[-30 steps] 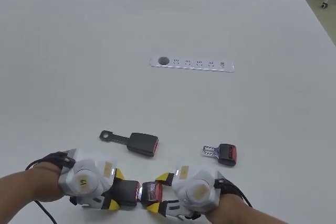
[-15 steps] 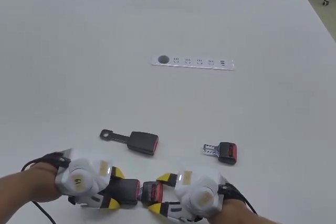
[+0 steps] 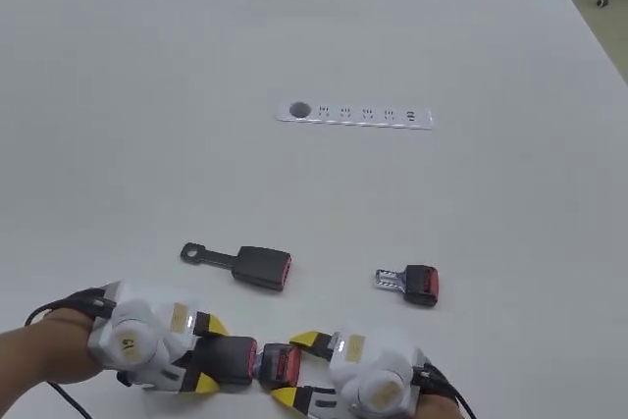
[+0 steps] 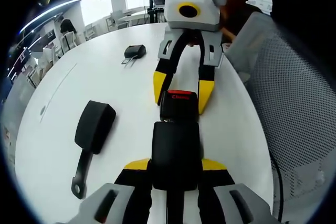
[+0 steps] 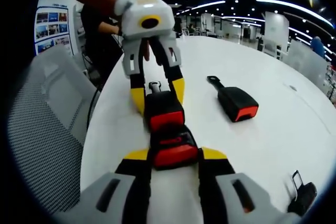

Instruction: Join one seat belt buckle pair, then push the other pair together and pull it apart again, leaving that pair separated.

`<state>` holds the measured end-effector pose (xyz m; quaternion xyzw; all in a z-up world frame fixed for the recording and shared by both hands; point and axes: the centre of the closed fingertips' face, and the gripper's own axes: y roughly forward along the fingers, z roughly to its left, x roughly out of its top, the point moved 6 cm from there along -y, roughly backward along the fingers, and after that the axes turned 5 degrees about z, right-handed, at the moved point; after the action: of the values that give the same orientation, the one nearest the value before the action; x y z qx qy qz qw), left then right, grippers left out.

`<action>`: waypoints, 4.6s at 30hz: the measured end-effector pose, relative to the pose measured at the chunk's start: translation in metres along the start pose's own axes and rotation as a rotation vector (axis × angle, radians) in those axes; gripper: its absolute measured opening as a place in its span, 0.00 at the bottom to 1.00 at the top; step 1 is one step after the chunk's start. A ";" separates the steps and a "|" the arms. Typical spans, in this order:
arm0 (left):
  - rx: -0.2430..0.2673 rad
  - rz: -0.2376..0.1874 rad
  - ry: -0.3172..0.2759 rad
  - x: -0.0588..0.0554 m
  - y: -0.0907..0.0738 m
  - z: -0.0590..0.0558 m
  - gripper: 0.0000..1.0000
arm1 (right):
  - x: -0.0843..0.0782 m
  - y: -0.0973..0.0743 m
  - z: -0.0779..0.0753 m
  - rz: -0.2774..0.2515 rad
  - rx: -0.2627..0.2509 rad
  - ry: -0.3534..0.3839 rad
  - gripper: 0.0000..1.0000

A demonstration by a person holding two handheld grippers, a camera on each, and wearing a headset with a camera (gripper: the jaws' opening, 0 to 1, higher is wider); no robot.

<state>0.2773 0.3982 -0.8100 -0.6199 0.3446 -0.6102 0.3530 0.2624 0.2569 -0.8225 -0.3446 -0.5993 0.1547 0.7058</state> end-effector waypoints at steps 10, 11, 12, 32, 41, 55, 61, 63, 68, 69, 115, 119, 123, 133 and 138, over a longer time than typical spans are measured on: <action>-0.006 -0.003 0.006 -0.001 0.000 0.001 0.34 | 0.000 0.000 0.000 0.006 0.001 -0.014 0.34; -0.007 -0.004 0.006 -0.001 0.000 0.001 0.34 | 0.000 0.000 0.000 0.007 0.000 -0.019 0.34; -0.007 -0.004 0.006 0.000 0.000 0.001 0.34 | 0.000 0.000 0.000 0.008 0.000 -0.020 0.34; -0.011 -0.014 0.005 -0.001 0.000 0.002 0.34 | -0.001 -0.001 0.000 0.000 0.007 -0.023 0.34; -0.012 -0.012 0.002 -0.001 0.000 0.001 0.34 | -0.001 -0.001 0.000 0.007 0.005 -0.033 0.35; 0.068 -0.062 -0.179 0.025 -0.017 0.002 0.70 | 0.008 -0.037 -0.014 -0.069 -0.110 0.113 0.77; 0.121 -0.112 -0.197 0.038 -0.036 0.011 0.79 | 0.004 -0.076 -0.039 -0.166 -0.182 0.282 1.00; 0.135 -0.118 -0.185 0.041 -0.040 0.017 0.79 | 0.002 -0.085 -0.045 -0.171 -0.193 0.284 1.00; 0.170 -0.117 -0.177 0.048 -0.047 0.039 0.79 | -0.009 -0.111 -0.083 -0.136 -0.263 0.335 1.00; 0.177 -0.120 -0.176 0.049 -0.047 0.043 0.79 | -0.010 -0.115 -0.089 -0.142 -0.272 0.330 1.00; 0.029 0.044 -0.032 0.034 0.014 0.118 0.55 | -0.081 -0.112 -0.168 0.170 -0.009 -0.006 0.42; 0.028 0.044 -0.036 0.033 0.014 0.120 0.56 | -0.079 -0.112 -0.168 0.176 0.010 -0.009 0.40; 0.008 0.054 -0.003 0.037 0.015 0.117 0.50 | -0.077 -0.112 -0.167 0.177 0.029 -0.027 0.37; 0.005 0.114 0.015 0.043 0.017 0.117 0.37 | -0.074 -0.114 -0.165 0.177 0.065 -0.066 0.36; 0.016 0.118 -0.002 0.041 0.016 0.116 0.37 | -0.075 -0.115 -0.166 0.159 0.076 -0.053 0.36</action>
<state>0.3945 0.3564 -0.8036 -0.5964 0.3754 -0.5903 0.3936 0.3809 0.0771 -0.8082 -0.3598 -0.5823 0.2419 0.6877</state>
